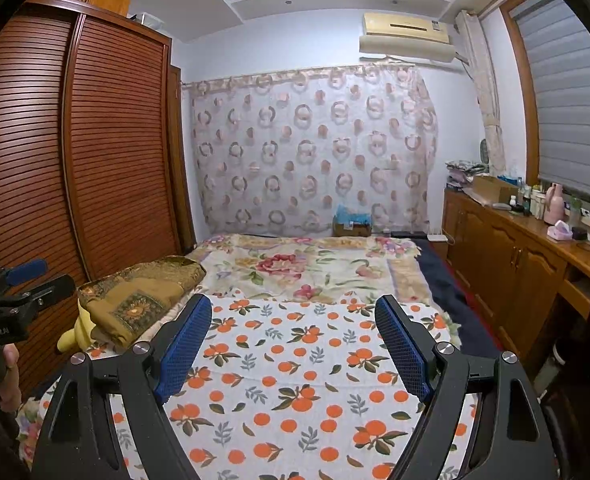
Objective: Fold small clothes
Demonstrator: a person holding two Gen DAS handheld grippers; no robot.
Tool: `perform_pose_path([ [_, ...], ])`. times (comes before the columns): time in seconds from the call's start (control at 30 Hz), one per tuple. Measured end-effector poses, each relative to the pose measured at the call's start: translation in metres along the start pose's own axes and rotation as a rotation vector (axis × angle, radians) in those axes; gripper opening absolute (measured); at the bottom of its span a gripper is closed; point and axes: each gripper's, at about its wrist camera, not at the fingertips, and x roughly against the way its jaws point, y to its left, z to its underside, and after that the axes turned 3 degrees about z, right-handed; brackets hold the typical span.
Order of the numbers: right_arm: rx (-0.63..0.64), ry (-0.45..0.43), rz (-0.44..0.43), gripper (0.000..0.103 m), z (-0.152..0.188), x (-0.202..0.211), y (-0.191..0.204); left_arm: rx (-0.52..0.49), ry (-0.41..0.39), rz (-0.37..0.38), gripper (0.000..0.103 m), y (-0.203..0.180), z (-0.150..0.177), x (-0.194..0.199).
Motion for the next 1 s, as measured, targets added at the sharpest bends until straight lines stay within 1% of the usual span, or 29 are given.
perform_pose_path([
  [1.0, 0.002, -0.003, -0.002, 0.085, 0.0011, -0.0018, -0.0054, 0.0, -0.001, 0.002, 0.103, 0.0035, 0.0012, -0.0003],
])
